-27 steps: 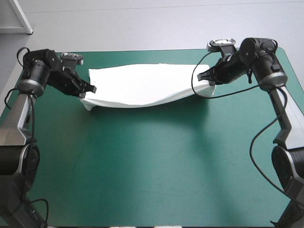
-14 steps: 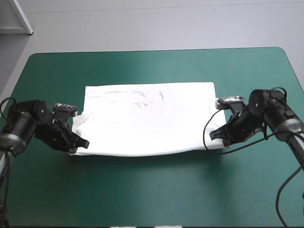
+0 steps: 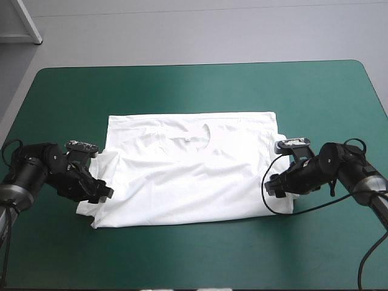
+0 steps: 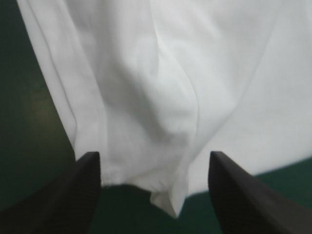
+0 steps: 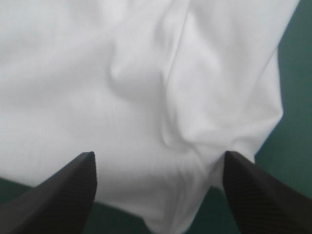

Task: Fold the cloth

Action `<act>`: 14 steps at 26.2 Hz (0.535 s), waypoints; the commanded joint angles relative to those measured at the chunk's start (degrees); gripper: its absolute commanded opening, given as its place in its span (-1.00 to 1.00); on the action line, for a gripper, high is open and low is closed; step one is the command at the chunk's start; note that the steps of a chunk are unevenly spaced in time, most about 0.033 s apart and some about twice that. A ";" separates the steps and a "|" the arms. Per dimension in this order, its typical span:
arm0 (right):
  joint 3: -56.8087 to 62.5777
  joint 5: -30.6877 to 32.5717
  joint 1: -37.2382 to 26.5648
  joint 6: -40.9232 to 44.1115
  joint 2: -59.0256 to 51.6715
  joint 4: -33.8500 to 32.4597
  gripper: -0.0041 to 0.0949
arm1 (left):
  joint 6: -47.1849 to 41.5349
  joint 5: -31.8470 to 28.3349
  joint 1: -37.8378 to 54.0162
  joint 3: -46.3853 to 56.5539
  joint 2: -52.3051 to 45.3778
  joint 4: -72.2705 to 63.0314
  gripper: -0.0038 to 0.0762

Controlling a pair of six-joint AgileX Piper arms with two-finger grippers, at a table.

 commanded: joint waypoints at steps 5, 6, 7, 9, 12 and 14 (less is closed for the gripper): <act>-18.36 -4.32 -0.18 0.33 -1.90 -4.62 0.61 | -4.42 -8.88 -0.13 -12.36 -1.84 -1.79 0.40; -20.18 -4.02 -0.18 1.24 -1.90 -7.03 0.59 | -4.42 -8.30 -0.13 -14.51 -1.98 -1.68 0.40; -21.12 -3.65 -0.18 2.10 -2.03 -8.45 0.57 | -4.42 -8.30 -0.13 -16.44 -2.31 -1.35 0.40; -22.19 -2.47 -0.18 3.98 -2.41 -11.61 0.51 | -4.71 -8.88 0.00 -18.95 -3.50 -0.29 0.40; -22.29 0.36 -0.18 5.62 -2.78 -13.38 0.43 | -5.87 -10.83 2.14 -19.31 -5.61 1.35 0.40; -22.13 2.25 -0.18 5.89 -2.78 -13.47 0.41 | -5.87 -10.83 5.33 -18.70 -6.37 1.35 0.40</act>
